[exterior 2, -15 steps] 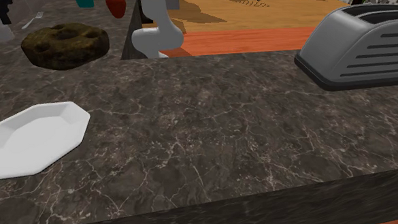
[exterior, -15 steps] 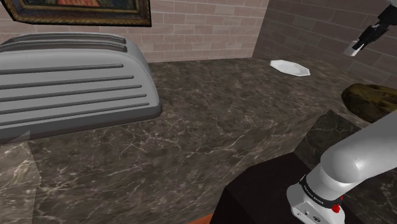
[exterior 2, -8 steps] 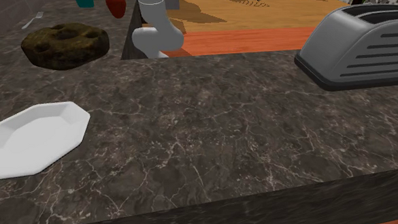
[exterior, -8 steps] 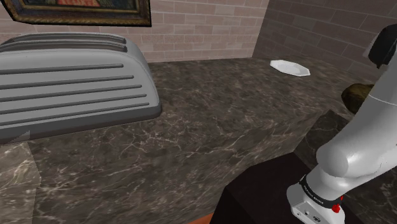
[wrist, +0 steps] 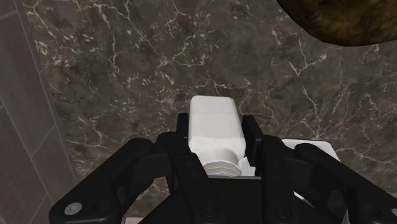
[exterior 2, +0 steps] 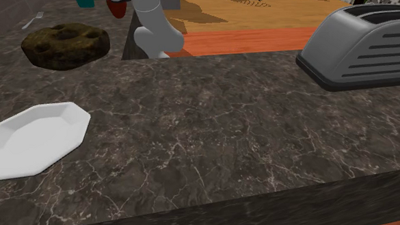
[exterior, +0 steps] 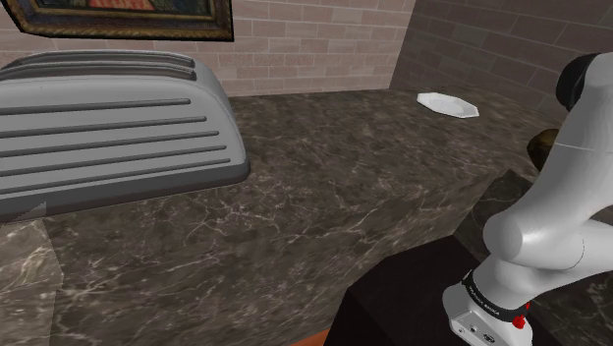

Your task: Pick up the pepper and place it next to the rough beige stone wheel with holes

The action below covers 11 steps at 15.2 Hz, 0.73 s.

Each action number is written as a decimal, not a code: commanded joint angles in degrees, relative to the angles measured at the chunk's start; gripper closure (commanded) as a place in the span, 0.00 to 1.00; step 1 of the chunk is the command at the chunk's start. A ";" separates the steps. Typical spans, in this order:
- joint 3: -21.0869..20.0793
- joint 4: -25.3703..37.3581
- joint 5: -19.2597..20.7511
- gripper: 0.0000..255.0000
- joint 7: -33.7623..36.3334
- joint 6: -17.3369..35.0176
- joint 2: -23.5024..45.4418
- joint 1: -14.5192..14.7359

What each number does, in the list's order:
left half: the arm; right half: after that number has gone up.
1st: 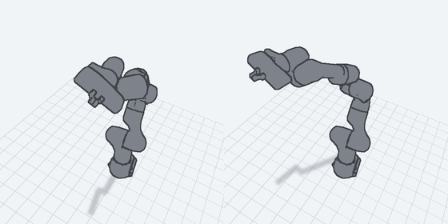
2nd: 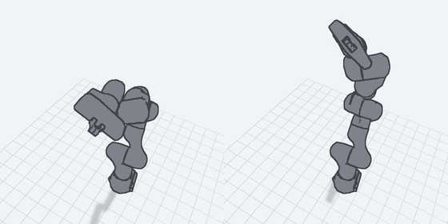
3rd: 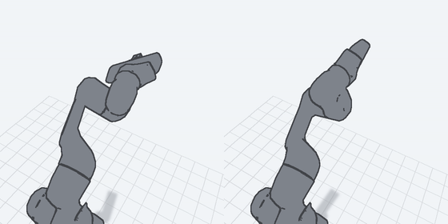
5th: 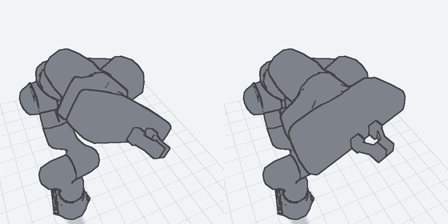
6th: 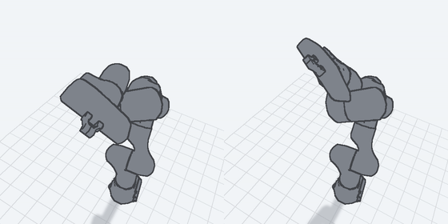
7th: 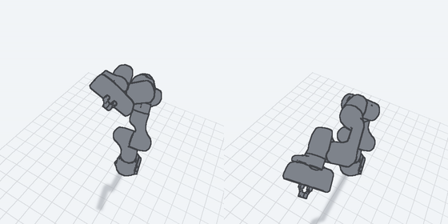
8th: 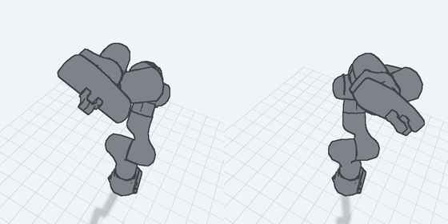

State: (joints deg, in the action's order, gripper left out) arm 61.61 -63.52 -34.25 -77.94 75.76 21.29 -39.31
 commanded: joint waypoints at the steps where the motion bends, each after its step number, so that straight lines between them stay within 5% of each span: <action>1: 0.67 -3.57 1.43 1.00 -0.39 2.45 -1.31 2.35; 11: 2.49 -16.95 5.94 1.00 -1.21 12.69 -5.84 10.09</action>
State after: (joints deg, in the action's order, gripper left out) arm 63.89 -78.87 -28.85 -78.96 87.17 16.00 -30.00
